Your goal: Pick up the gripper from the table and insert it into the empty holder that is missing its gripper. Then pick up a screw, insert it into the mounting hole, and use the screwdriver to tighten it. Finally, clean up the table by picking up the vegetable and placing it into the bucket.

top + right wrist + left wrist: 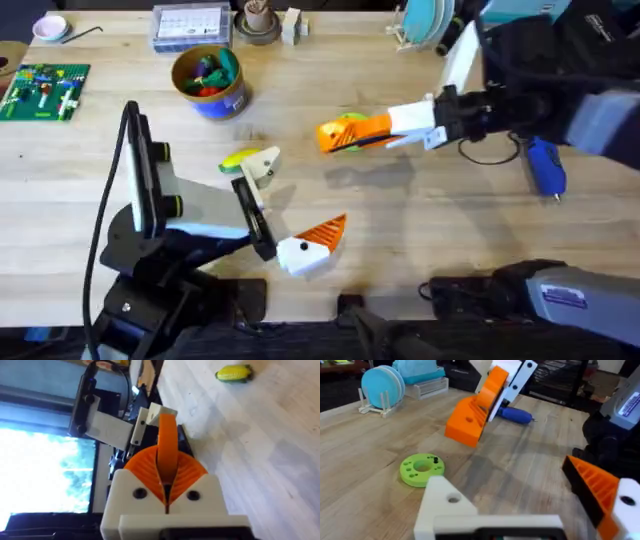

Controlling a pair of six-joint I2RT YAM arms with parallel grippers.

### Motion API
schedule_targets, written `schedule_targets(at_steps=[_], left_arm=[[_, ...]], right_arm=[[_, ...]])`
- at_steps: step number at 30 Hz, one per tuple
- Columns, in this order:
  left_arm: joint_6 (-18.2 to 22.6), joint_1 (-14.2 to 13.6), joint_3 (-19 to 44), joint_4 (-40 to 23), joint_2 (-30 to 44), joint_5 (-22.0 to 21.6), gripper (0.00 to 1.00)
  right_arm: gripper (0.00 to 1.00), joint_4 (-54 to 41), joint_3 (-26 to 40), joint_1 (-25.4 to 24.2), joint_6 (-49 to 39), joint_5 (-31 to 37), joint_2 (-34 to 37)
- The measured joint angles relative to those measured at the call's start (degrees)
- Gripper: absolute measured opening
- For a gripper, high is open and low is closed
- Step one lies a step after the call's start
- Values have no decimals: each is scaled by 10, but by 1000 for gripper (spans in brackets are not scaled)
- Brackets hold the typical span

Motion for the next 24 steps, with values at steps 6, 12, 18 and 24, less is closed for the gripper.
schedule_targets(at_steps=[6,12,18,24], left_arm=[[0,0,0,0,0,0,993],[0,0,0,0,0,0,993],[0,0,0,0,0,0,993],[0,0,0,0,0,0,993]], right_arm=[[8,25,0,33,18,-86,115],[8,29,0,57,41,-108,196],[8,29,12,89,49,-115,207],[8,46,52,111,53,-118,207]])
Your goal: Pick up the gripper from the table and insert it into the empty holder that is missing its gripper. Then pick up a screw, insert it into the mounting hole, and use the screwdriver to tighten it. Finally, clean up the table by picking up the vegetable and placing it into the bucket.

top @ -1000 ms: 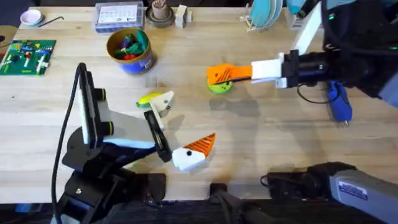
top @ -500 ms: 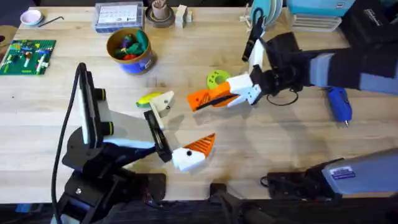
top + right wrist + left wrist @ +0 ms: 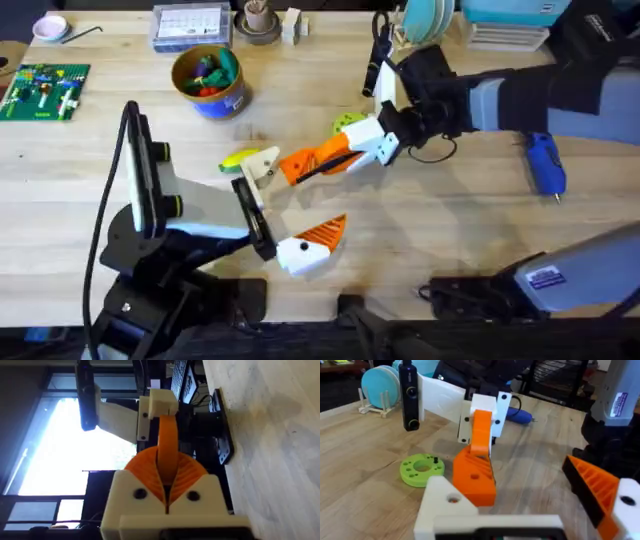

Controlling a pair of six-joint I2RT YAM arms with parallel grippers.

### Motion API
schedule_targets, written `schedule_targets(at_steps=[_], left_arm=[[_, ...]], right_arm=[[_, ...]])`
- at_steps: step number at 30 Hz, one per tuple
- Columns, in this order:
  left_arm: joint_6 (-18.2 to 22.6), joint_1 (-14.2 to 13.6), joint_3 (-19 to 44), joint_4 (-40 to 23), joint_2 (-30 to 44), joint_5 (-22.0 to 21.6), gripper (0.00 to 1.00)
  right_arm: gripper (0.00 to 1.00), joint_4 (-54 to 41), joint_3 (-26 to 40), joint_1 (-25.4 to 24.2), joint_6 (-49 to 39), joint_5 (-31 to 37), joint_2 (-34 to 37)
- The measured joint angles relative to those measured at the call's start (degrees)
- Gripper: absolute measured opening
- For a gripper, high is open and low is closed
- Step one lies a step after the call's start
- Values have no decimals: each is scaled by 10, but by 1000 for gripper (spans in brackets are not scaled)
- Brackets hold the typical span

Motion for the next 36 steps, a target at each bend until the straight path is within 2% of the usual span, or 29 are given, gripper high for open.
schedule_targets(at_steps=[15,36], left_arm=[[0,0,0,0,0,-3,993],[10,1,0,0,0,-7,993]], right_arm=[[8,30,7,27,35,-1,0],[8,44,31,29,73,3,0]])
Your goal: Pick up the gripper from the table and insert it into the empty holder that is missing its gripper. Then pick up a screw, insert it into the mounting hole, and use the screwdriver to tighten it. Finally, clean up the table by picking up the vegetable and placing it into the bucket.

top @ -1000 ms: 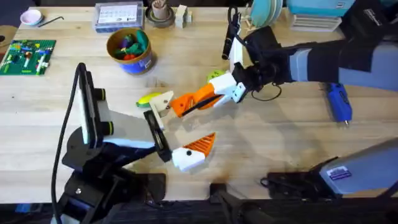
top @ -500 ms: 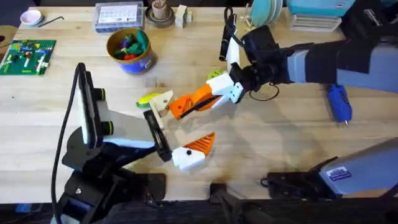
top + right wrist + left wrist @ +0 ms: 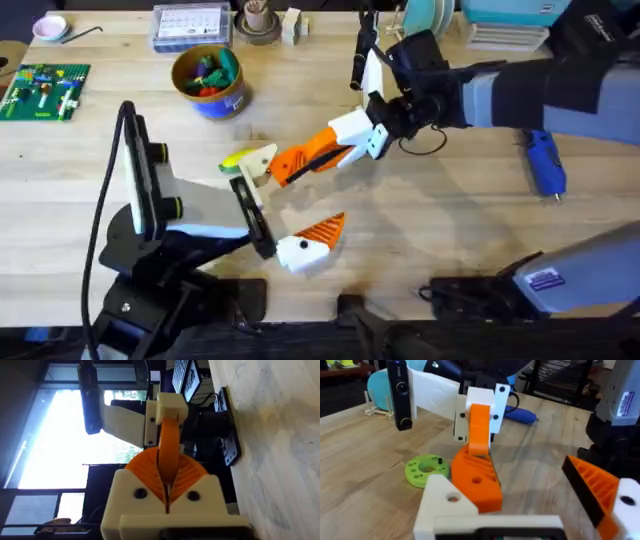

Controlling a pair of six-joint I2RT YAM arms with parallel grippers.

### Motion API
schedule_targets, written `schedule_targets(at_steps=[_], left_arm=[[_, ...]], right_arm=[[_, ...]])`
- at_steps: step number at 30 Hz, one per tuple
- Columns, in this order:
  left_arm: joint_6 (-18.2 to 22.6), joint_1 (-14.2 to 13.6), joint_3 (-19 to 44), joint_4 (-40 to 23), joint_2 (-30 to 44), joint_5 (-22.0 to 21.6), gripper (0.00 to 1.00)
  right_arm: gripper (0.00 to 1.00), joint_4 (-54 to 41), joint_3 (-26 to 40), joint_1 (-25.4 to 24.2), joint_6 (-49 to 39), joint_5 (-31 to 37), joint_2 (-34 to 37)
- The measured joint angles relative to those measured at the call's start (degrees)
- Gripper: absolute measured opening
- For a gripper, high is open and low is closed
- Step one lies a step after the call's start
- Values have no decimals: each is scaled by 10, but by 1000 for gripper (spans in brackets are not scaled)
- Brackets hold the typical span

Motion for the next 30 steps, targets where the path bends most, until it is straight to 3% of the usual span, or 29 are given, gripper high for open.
schedule_targets(at_steps=[15,24,30], left_arm=[[-4,10,0,0,0,-39,993],[-4,15,0,2,0,-77,992],[-7,17,0,2,0,-97,993]], right_arm=[[7,71,7,26,19,65,0],[7,176,9,40,96,101,0],[7,193,9,52,157,119,1]])
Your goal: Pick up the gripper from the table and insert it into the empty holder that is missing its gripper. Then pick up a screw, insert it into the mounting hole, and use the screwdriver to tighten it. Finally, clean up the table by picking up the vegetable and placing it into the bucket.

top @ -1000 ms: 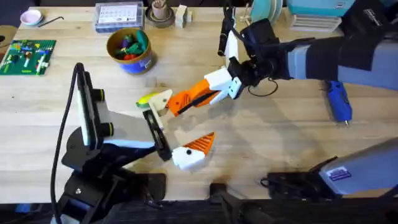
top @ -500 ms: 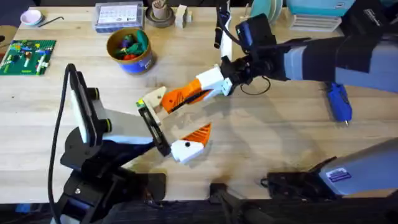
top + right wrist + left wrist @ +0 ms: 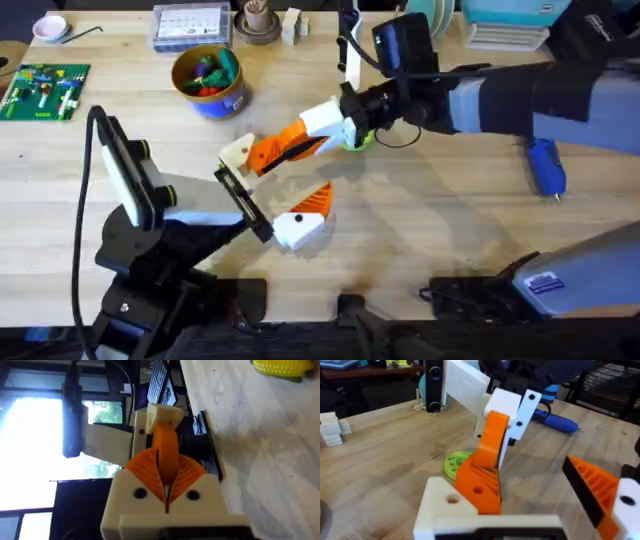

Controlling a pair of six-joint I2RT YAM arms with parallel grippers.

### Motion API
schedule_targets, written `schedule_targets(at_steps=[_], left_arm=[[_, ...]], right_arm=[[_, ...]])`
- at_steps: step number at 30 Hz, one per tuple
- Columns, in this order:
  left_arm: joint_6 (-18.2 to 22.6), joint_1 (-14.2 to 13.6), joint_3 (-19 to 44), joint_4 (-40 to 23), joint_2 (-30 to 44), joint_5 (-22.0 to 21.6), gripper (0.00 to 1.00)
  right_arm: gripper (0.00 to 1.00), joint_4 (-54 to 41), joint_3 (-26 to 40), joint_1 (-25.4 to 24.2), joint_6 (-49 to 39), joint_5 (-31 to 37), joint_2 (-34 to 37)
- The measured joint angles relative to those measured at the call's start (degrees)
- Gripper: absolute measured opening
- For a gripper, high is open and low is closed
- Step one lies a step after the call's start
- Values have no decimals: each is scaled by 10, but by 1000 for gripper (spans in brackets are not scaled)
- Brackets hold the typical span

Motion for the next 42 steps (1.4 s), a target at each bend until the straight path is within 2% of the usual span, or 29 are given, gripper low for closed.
schedule_targets(at_steps=[3,7,15,42], left_arm=[[-5,0,0,0,0,-2,993],[-13,-8,0,-1,2,32,993],[-15,-9,0,-1,2,31,993],[-15,-6,0,-1,2,26,993]], right_arm=[[7,11,1,0,29,-8,13],[7,42,9,9,57,-24,43],[7,76,10,13,92,-34,53],[7,90,10,19,89,-28,54]])
